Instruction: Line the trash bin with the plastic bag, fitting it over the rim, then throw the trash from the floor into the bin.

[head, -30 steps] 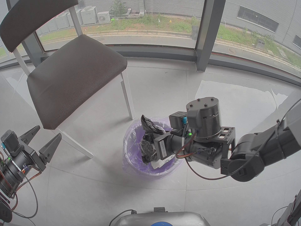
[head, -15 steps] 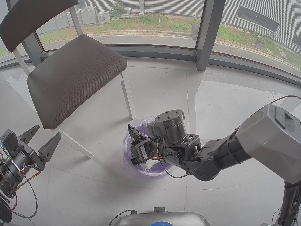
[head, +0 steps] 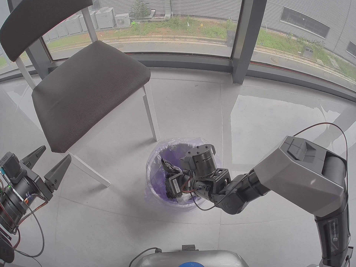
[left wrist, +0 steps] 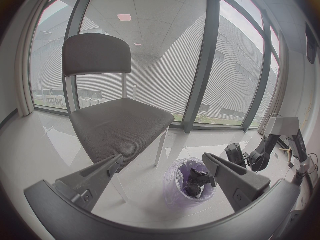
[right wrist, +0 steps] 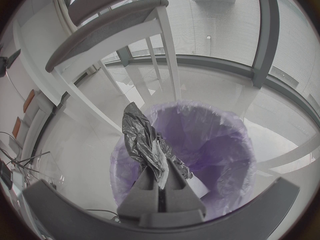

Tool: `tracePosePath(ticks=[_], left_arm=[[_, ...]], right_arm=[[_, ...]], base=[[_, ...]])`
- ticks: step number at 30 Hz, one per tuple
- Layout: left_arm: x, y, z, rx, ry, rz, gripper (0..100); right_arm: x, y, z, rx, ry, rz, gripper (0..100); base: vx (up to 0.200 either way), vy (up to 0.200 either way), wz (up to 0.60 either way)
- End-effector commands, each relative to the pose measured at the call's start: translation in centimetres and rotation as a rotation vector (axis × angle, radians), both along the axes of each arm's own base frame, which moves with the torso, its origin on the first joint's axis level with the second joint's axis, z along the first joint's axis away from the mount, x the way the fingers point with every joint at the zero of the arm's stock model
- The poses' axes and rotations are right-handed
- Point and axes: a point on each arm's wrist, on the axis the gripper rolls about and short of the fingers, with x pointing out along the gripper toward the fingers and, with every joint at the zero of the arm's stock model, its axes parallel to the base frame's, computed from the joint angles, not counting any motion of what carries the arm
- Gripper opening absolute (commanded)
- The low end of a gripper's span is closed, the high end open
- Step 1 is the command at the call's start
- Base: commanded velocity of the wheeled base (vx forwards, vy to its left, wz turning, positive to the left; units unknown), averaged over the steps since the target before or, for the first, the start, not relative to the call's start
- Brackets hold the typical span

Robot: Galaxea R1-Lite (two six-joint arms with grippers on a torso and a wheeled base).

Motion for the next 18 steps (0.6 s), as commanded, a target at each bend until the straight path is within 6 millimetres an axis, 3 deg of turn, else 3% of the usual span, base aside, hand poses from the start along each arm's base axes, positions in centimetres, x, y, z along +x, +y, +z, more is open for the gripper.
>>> tracePosePath(ticks=[1,8,18], left_arm=[[0.1,0.0,-0.2,0.0,0.008,0.0,100],[0.0,0.0,-0.1,0.001,0.005,0.0,100],[0.1,0.0,-0.2,0.001,0.008,-0.002,100]], right_arm=[[0.8,0.2,-2.5,-0.023,0.024,-0.008,0],[1.7,0.4,-4.7,-0.043,0.044,-0.015,0],[2.6,-0.5,-5.4,-0.052,0.052,-0.042,0]], base=[[0.0,0.0,0.0],[0.0,0.0,0.0],[0.0,0.0,0.0]])
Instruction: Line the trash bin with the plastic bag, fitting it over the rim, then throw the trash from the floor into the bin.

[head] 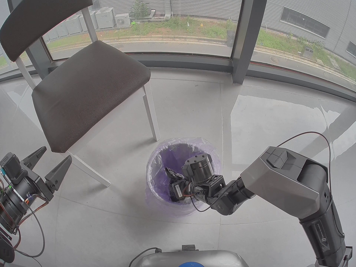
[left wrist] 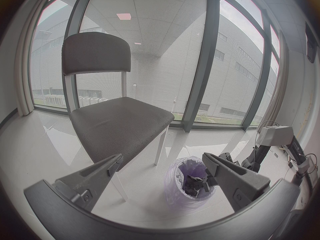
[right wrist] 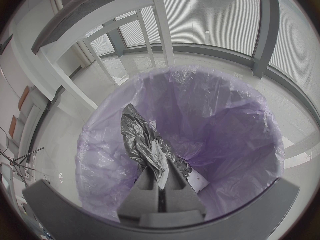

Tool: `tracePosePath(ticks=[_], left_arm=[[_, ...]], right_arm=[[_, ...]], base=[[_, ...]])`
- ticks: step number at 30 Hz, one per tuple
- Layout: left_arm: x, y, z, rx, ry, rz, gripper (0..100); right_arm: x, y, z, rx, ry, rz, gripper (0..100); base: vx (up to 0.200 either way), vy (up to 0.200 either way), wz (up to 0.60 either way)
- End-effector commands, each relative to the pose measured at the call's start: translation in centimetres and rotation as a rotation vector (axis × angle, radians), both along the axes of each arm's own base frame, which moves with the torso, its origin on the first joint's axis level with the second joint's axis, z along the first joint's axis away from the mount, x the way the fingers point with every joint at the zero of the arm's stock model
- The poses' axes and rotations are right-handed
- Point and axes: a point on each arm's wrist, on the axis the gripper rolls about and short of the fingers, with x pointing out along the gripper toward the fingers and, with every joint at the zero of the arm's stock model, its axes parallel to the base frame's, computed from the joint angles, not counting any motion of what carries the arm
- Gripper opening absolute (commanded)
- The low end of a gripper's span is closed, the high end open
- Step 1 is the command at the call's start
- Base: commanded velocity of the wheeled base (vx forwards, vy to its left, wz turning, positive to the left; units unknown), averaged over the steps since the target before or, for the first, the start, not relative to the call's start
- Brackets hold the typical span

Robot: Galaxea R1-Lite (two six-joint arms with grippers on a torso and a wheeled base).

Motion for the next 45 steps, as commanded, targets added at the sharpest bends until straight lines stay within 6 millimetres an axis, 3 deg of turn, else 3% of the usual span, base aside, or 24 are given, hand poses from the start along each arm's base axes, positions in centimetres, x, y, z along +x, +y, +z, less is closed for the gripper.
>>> tracePosePath(ticks=[1,30,31,41,45], left_arm=[[0.0,0.0,0.0,0.0,0.002,-0.001,100],[0.0,0.0,0.0,0.0,0.002,-0.001,100],[0.0,0.0,0.0,0.0,0.0,-0.001,100],[0.0,0.0,0.0,0.0,0.003,-0.001,100],[0.0,0.0,-0.1,0.0,0.006,-0.002,100]], right_arm=[[0.2,-0.3,-0.7,-0.009,0.01,-0.009,0],[0.1,-0.5,1.1,-0.03,-0.032,0.016,0],[0.1,-0.5,1.1,-0.035,-0.035,0.02,100],[0.0,-0.6,1.3,-0.036,-0.043,0.023,100],[-0.2,-0.7,2.2,-0.025,-0.054,0.022,100]], base=[[0.0,0.0,0.0],[0.0,0.0,0.0],[0.0,0.0,0.0],[0.0,0.0,0.0],[0.0,0.0,0.0]])
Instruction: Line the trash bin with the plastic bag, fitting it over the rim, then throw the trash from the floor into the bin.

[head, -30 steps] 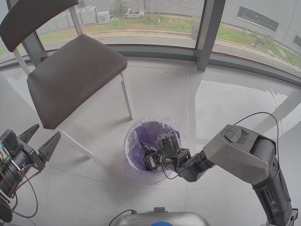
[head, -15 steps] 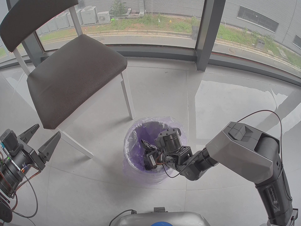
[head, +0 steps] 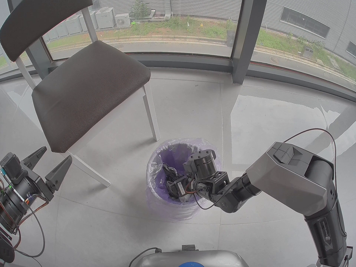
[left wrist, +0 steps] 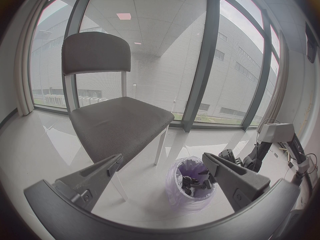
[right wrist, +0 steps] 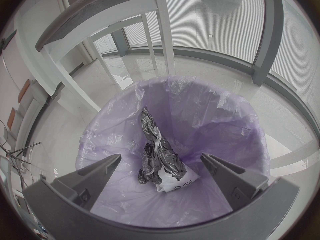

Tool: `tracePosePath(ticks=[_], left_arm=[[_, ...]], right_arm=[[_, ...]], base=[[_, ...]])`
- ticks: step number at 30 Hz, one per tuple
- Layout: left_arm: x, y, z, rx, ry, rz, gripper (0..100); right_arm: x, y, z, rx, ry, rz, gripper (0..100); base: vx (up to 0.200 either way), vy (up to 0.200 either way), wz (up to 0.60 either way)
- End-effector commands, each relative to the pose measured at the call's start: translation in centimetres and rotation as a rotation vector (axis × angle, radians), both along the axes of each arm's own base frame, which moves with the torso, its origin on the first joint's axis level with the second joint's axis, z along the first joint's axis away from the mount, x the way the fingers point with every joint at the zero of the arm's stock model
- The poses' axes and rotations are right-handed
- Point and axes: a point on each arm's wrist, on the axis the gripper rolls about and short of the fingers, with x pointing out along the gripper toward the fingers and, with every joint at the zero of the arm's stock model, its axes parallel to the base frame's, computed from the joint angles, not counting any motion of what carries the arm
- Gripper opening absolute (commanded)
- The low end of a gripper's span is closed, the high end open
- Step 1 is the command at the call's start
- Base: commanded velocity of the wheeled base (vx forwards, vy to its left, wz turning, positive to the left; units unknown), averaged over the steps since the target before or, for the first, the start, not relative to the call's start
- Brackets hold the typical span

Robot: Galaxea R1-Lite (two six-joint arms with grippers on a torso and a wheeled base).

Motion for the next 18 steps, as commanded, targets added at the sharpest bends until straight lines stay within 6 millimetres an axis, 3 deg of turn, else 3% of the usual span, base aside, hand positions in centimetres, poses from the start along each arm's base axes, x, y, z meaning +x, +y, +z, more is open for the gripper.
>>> tracePosePath(ticks=[1,7,9,10,11,12,13,18], left_arm=[[0.0,0.0,-0.1,0.0,0.006,-0.002,100],[0.3,-0.1,-0.4,0.001,0.024,-0.005,100],[0.7,-0.1,-0.8,0.004,0.053,-0.027,100],[0.7,-0.1,-0.8,0.004,0.053,-0.027,100],[1.1,-0.1,-1.2,0.004,0.079,-0.035,100],[1.1,-0.1,-1.2,0.004,0.079,-0.035,100],[1.3,0.1,-1.8,0.003,0.113,-0.024,100],[2.3,0.8,-3.0,0.022,0.18,-0.007,100]], right_arm=[[-0.2,0.0,1.1,0.017,-0.017,0.001,100],[-0.1,-1.0,3.2,0.087,-0.085,-0.027,100],[0.0,-2.9,5.6,0.145,-0.165,-0.059,100],[0.0,-2.9,5.6,0.145,-0.165,-0.059,100],[-0.5,-3.9,7.5,0.183,-0.212,-0.072,100],[-0.5,-3.9,7.5,0.183,-0.212,-0.072,100],[-1.2,-4.9,10.0,0.236,-0.267,-0.087,100],[-0.4,-9.1,15.5,0.348,-0.432,-0.278,100]], base=[[0.0,0.0,0.0],[0.0,0.0,0.0],[0.0,0.0,0.0],[0.0,0.0,0.0],[0.0,0.0,0.0],[0.0,0.0,0.0],[0.0,0.0,0.0],[0.0,0.0,0.0]])
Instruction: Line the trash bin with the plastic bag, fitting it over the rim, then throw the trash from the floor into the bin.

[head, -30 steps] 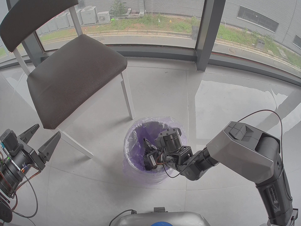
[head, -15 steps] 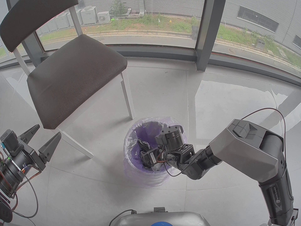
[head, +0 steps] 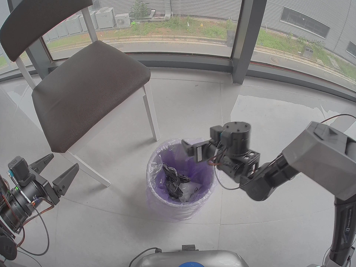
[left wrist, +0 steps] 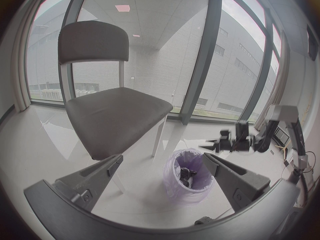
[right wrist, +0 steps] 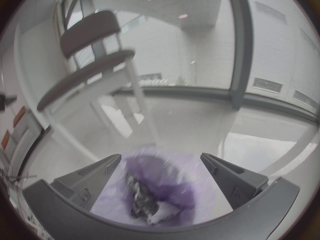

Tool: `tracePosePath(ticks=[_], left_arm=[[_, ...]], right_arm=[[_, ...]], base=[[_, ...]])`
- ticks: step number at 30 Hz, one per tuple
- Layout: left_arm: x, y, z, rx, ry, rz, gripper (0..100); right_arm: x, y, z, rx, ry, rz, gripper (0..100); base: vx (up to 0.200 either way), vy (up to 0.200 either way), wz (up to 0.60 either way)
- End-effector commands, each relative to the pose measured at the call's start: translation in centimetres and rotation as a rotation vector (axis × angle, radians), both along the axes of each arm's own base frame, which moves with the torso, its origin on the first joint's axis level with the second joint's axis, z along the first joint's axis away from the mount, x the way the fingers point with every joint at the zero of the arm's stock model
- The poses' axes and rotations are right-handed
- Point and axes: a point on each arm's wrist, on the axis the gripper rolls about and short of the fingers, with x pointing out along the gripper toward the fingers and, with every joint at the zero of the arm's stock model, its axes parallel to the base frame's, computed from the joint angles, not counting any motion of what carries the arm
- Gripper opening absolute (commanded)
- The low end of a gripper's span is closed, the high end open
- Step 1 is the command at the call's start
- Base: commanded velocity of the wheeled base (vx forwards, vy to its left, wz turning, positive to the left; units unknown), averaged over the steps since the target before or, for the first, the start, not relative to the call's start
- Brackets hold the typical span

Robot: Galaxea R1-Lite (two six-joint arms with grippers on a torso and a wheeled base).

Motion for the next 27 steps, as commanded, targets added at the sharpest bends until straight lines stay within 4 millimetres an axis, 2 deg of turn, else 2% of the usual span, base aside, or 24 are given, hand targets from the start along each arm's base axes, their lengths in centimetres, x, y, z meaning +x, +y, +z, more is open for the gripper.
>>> tracePosePath(ticks=[1,4,7,11,13,14,15,18,21,23,24,25,27], left_arm=[[1.5,0.9,-2.1,0.02,0.11,0.029,100],[1.8,1.8,-2.9,0.028,0.125,0.073,100],[2.2,2.5,-3.5,0.024,0.111,0.098,100],[2.8,3.0,-3.7,0.023,0.075,0.114,100],[3.0,3.2,-3.9,0.021,0.082,0.122,100],[3.0,3.2,-3.9,0.021,0.082,0.122,100],[3.0,3.2,-3.9,0.014,0.085,0.124,100],[2.8,3.2,-3.6,-0.002,0.071,0.129,100],[2.6,3.1,-3.0,-0.012,0.039,0.129,100],[2.6,3.1,-3.0,-0.012,0.039,0.129,100],[2.2,3.2,-1.9,-0.015,-0.052,0.141,100],[2.2,3.2,-1.9,-0.015,-0.052,0.141,100],[1.7,3.2,-1.1,-0.063,-0.093,0.176,100]], right_arm=[[0.0,-5.5,7.5,0.123,-0.163,-0.197,100],[0.9,-10.2,10.1,0.145,-0.223,-0.34,100],[0.9,-14.6,12.6,0.161,-0.277,-0.46,100],[-0.4,-19.5,14.2,0.155,-0.312,-0.587,100],[-1.2,-21.1,14.5,0.151,-0.318,-0.626,100],[-1.2,-21.1,14.5,0.151,-0.318,-0.626,100],[-2.2,-22.2,14.6,0.146,-0.316,-0.652,100],[-3.6,-23.3,14.4,0.146,-0.312,-0.678,100],[-4.8,-23.4,14.7,0.17,-0.339,-0.68,100],[-4.8,-23.4,14.7,0.17,-0.339,-0.68,100],[-7.0,-23.4,15.2,0.188,-0.374,-0.673,100],[-7.0,-23.4,15.2,0.188,-0.374,-0.673,100],[-9.1,-23.4,15.2,0.188,-0.372,-0.669,100]], base=[[0.0,0.0,0.0],[0.0,0.0,0.0],[0.0,0.0,0.0],[0.0,0.0,0.0],[0.0,0.0,0.0],[0.0,0.0,0.0],[0.0,0.0,0.0],[0.0,0.0,0.0],[0.0,0.0,0.0],[0.0,0.0,0.0],[0.0,0.0,0.0],[0.0,0.0,0.0],[0.0,0.0,0.0]])
